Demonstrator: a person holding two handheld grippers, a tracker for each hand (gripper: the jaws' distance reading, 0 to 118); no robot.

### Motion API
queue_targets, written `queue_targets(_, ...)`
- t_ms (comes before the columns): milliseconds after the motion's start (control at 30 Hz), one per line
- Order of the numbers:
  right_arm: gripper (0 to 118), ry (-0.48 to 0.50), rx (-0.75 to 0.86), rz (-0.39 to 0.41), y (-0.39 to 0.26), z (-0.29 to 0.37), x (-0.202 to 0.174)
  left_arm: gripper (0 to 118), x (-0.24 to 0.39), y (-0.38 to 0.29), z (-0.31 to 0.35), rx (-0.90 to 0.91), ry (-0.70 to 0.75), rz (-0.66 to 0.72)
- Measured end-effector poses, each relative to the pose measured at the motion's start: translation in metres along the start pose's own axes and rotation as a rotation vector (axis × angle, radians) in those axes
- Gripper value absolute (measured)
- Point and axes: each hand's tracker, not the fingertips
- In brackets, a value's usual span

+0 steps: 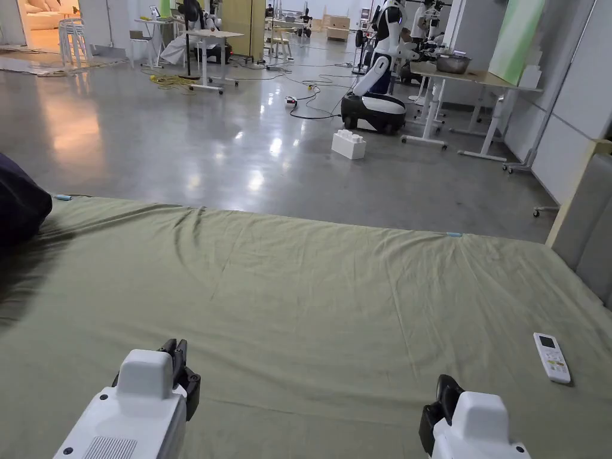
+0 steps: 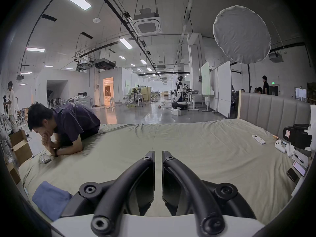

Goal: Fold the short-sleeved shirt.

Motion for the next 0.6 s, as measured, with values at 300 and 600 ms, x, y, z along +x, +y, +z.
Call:
queue_targets(300, 0, 0.002, 0.014, 0.029, -0.001, 0.002, 0.002, 7, 0.001, 0.006, 0.008, 0.014, -0.022, -0.029)
queue_targets(600, 0, 0.008, 0.013, 0.036, 0.004, 0.002, 0.001, 7, -0.004, 0.013, 0.005, 0.029, -0.014, -0.044)
